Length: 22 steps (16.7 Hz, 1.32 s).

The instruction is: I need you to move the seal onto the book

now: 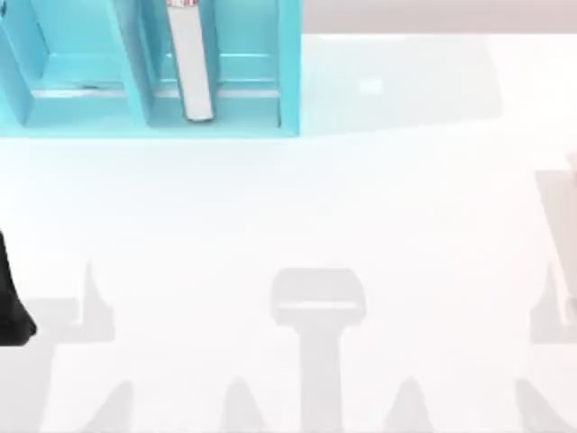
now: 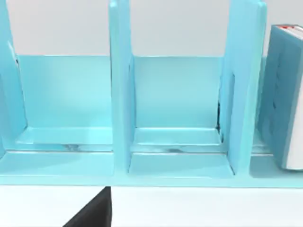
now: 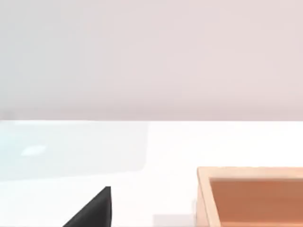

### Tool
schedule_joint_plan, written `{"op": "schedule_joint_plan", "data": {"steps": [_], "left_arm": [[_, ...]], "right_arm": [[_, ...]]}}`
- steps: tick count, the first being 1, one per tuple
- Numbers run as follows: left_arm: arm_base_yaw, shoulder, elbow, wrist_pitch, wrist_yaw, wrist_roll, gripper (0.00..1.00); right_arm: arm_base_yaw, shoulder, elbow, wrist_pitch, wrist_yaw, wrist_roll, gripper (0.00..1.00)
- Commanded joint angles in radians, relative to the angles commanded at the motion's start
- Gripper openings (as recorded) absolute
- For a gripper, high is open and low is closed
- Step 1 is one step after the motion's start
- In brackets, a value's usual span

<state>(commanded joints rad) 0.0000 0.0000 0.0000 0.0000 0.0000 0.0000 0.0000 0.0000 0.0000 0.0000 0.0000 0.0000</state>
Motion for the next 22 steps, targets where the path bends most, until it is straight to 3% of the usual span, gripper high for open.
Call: {"op": "schedule_joint_plan", "data": {"steps": [5, 9, 22], "left_arm": [[-0.020, 0.062, 0.039, 0.055, -0.013, -0.002, 1.00], [-0.080, 0.295, 0.151, 0.219, -0.061, -0.004, 1.00], [-0.354, 1.688, 0.628, 0.947, -0.302, -0.014, 1.00]], "right_arm": [[0.000, 0.000, 0.000, 0.000, 0.000, 0.000, 1.00], [0.000, 0.000, 0.000, 0.000, 0.000, 0.000, 1.00], [0.000, 0.000, 0.000, 0.000, 0.000, 0.000, 1.00]]}}
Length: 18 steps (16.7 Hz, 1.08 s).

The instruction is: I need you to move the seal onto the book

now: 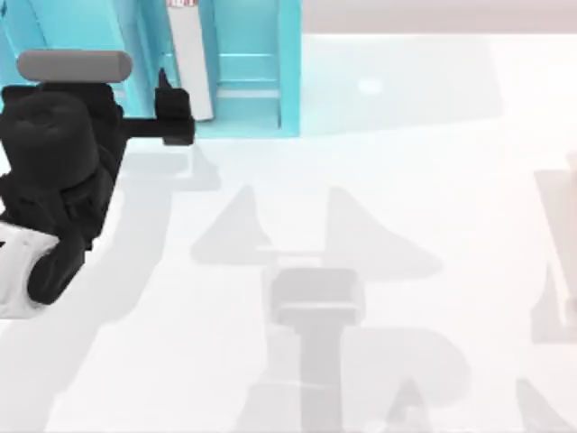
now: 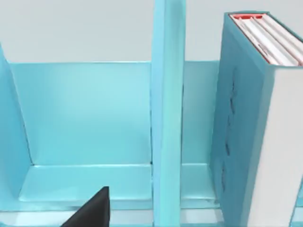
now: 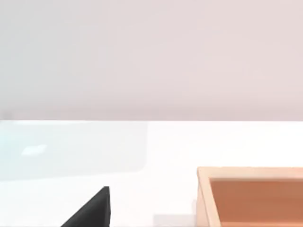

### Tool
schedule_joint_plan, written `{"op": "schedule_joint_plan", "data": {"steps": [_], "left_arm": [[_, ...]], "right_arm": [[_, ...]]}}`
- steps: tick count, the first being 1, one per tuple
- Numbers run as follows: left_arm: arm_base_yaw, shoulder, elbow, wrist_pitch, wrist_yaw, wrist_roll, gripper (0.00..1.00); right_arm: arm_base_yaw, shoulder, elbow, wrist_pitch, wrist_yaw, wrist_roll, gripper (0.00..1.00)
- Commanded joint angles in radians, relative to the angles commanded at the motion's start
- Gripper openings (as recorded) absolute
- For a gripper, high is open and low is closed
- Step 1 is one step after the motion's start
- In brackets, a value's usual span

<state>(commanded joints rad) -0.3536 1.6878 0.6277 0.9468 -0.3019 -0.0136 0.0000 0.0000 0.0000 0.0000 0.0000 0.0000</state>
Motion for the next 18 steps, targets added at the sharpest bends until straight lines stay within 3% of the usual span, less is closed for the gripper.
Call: {"op": "schedule_joint_plan", "data": {"steps": [7, 14, 18], "left_arm": [[-0.091, 0.419, 0.171, 0.250, -0.071, -0.008, 1.00], [-0.091, 0.443, 0.182, 0.265, -0.073, -0.009, 1.00], [-0.075, 0.506, 0.293, 0.221, -0.053, -0.008, 1.00]], "right_arm": [[0.000, 0.000, 0.000, 0.000, 0.000, 0.000, 1.00], [0.000, 0.000, 0.000, 0.000, 0.000, 0.000, 1.00], [0.000, 0.000, 0.000, 0.000, 0.000, 0.000, 1.00]]}}
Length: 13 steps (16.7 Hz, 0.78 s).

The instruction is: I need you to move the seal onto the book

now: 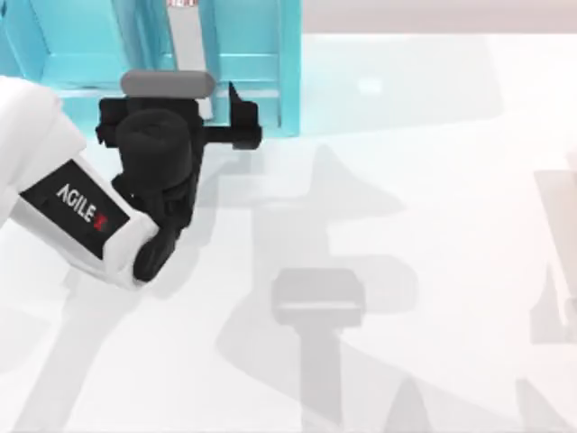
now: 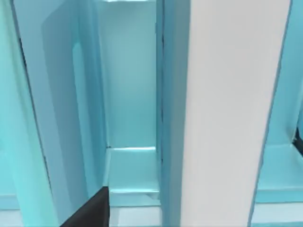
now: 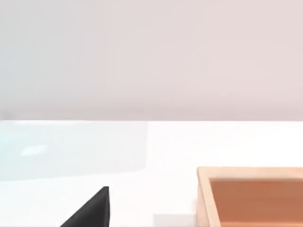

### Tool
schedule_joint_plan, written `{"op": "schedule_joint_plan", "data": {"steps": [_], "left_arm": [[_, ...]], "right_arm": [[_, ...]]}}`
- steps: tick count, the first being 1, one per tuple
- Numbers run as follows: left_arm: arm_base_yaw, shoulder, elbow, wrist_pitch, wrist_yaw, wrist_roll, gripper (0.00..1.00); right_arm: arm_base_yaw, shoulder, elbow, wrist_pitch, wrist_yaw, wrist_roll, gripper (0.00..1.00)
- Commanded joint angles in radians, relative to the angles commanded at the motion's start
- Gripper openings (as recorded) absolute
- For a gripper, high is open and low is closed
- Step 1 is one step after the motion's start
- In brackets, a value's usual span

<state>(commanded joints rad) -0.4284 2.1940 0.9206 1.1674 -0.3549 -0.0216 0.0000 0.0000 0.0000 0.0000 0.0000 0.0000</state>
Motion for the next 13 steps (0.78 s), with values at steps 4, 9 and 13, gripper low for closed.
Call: {"op": "schedule_joint_plan", "data": {"steps": [4, 9, 13], "left_arm": [[0.033, 0.106, 0.199, -0.089, 0.034, 0.004, 1.00], [0.061, 0.179, 0.342, -0.161, 0.063, 0.006, 1.00], [0.061, 0.179, 0.343, -0.162, 0.063, 0.006, 1.00]], "right_arm": [[0.000, 0.000, 0.000, 0.000, 0.000, 0.000, 1.00], [0.000, 0.000, 0.000, 0.000, 0.000, 0.000, 1.00], [0.000, 0.000, 0.000, 0.000, 0.000, 0.000, 1.00]]}}
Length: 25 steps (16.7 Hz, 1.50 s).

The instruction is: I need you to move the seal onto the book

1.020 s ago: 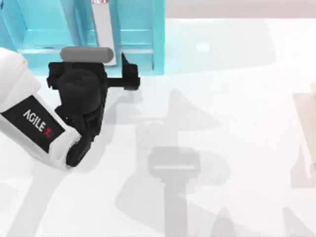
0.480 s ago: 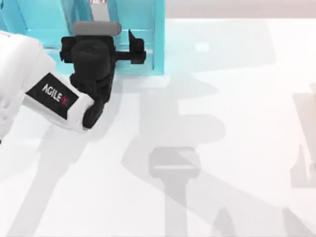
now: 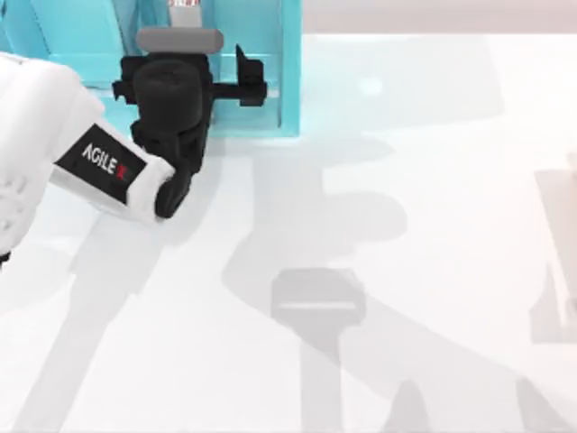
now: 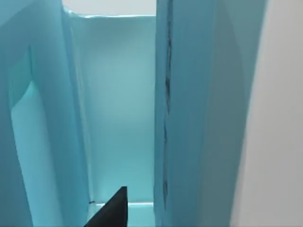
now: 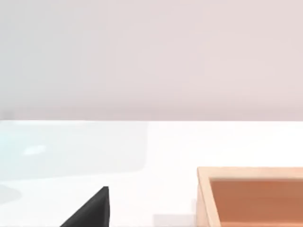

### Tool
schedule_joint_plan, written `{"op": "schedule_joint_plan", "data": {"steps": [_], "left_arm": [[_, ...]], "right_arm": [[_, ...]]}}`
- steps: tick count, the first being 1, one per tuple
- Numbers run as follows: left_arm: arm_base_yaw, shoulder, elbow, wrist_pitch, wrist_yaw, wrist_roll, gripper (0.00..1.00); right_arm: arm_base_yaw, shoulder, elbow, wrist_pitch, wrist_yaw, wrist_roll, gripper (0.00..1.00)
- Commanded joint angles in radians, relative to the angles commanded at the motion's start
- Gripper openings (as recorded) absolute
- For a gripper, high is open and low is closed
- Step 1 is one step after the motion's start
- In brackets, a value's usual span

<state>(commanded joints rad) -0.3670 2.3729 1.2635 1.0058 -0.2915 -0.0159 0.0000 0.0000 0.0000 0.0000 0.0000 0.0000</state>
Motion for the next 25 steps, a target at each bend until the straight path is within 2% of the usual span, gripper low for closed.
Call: {"op": "schedule_joint_plan", "data": {"steps": [13, 25], "left_arm": [[0.000, 0.000, 0.000, 0.000, 0.000, 0.000, 0.02], [-0.021, -0.029, -0.027, -0.033, -0.013, 0.000, 0.00]], "right_arm": [[0.000, 0.000, 0.000, 0.000, 0.000, 0.000, 1.00], [0.000, 0.000, 0.000, 0.000, 0.000, 0.000, 1.00]]}}
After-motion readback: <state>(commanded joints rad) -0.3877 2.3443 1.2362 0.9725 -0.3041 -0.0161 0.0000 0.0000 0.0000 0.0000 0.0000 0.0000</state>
